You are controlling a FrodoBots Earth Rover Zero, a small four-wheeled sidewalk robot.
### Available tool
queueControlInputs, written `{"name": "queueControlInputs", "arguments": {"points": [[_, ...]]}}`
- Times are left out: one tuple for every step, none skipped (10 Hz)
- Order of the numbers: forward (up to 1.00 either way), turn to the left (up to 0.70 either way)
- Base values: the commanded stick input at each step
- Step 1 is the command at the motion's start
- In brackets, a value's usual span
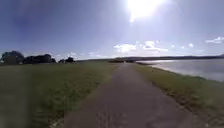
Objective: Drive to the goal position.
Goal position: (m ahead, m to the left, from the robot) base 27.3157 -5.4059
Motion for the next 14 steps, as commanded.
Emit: {"name": "queueControlInputs", "arguments": {"points": [[0.7,-0.22],[0.7,0.01],[0.7,0.05],[0.7,0.05],[0.7,0.05],[0.7,0.05],[0.7,0.05],[0.7,0.05],[0.7,0.05],[0.7,0.05],[0.7,0.05],[0.7,0.05],[0.7,0.05],[0.7,0.05]]}}
